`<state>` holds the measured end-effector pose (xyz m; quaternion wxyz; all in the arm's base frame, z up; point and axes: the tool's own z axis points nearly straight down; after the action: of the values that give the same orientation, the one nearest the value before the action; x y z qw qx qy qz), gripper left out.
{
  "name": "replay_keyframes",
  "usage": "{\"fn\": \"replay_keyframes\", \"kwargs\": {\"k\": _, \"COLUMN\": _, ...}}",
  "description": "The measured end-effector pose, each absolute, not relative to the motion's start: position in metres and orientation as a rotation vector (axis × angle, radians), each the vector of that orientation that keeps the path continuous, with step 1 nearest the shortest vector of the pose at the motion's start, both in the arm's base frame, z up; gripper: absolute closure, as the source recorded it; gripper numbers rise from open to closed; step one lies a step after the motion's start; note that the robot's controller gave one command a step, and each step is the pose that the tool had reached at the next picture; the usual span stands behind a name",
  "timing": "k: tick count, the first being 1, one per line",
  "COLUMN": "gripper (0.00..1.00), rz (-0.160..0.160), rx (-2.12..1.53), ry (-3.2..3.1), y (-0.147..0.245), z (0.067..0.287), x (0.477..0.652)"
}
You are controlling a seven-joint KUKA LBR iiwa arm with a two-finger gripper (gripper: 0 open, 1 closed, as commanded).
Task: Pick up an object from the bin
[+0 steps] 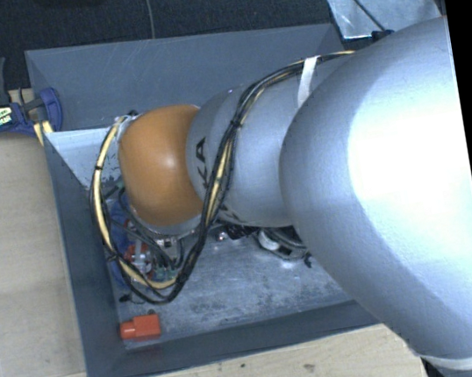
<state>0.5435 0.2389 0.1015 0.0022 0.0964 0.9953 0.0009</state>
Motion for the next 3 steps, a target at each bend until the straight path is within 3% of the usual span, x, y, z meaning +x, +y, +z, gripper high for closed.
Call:
{"fn": "replay_keyframes", "kwargs": {"k": 1, "gripper": 0.00, "rz": 0.000, "rx": -0.646, "ry": 3.062, "y": 0.233, "z": 0.073, "x": 0.528}}
{"fn": "replay_keyframes", "kwargs": {"k": 2, "gripper": 0.00, "rz": 0.000, "rx": -1.423, "ry": 2.786, "y": 0.190, "z": 0.073, "x": 0.488}}
{"fn": "replay_keyframes", "kwargs": {"k": 3, "gripper": 1.00, "rz": 0.000, "rx": -1.418, "ry": 2.786, "y": 0.191, "z": 0.074, "x": 0.488}}
